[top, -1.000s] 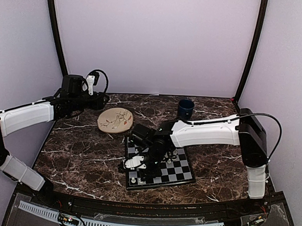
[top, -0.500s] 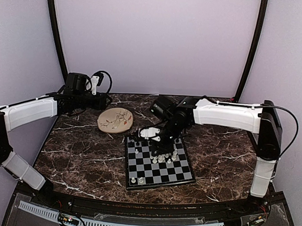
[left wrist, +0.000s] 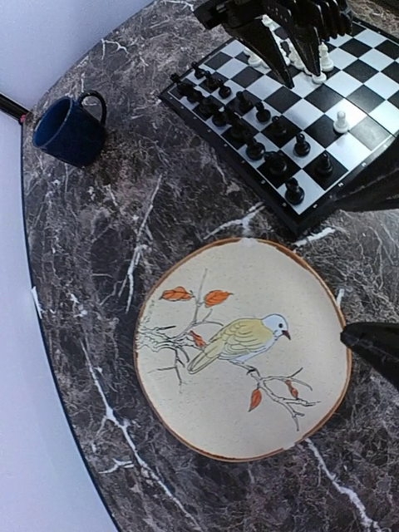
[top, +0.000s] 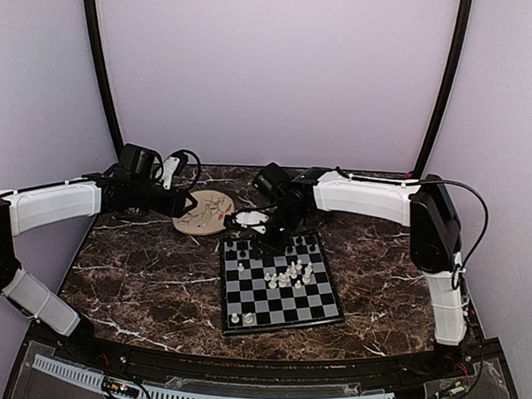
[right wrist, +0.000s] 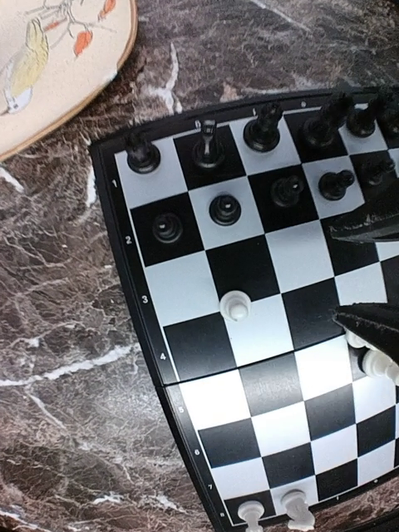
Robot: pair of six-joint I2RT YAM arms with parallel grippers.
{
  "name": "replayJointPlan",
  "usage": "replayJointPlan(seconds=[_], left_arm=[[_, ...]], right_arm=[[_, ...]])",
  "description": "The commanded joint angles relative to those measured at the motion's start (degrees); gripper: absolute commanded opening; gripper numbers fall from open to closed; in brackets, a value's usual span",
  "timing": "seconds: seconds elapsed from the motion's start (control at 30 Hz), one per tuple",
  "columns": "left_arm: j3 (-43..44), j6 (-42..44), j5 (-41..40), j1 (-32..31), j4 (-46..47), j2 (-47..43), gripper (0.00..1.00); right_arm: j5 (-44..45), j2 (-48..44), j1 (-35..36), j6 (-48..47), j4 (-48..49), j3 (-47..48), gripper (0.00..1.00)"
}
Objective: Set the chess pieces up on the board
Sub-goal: Pick up the pawn from the chessboard.
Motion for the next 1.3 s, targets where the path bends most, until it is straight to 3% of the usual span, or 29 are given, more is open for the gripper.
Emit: replayJointPlan(seconds=[0.0, 0.53, 1.1, 1.27], left_arm=[[-1.98, 1.45, -0.73, -0.01, 0.91, -1.74, 0.48], [-1.56, -0.93, -2.28, 0.33, 1.30, -4.25, 0.47], [-1.65, -0.95, -1.52, 0.59, 1.67, -4.84, 0.48], [-1.72, -0.83, -2.14, 0.92, 1.64, -4.70, 0.48]], right_arm=[[-1.10, 3.52, 1.29, 1.54, -0.47, 3.85, 0.27], [-1.05, 12.26, 3.95, 2.57, -2.89, 12.18, 0.32], [0.87, 11.90, 5.54, 2.19, -3.87, 13.03, 0.02], [0.31, 9.91, 6.18, 1.92, -3.67, 11.70, 0.00]])
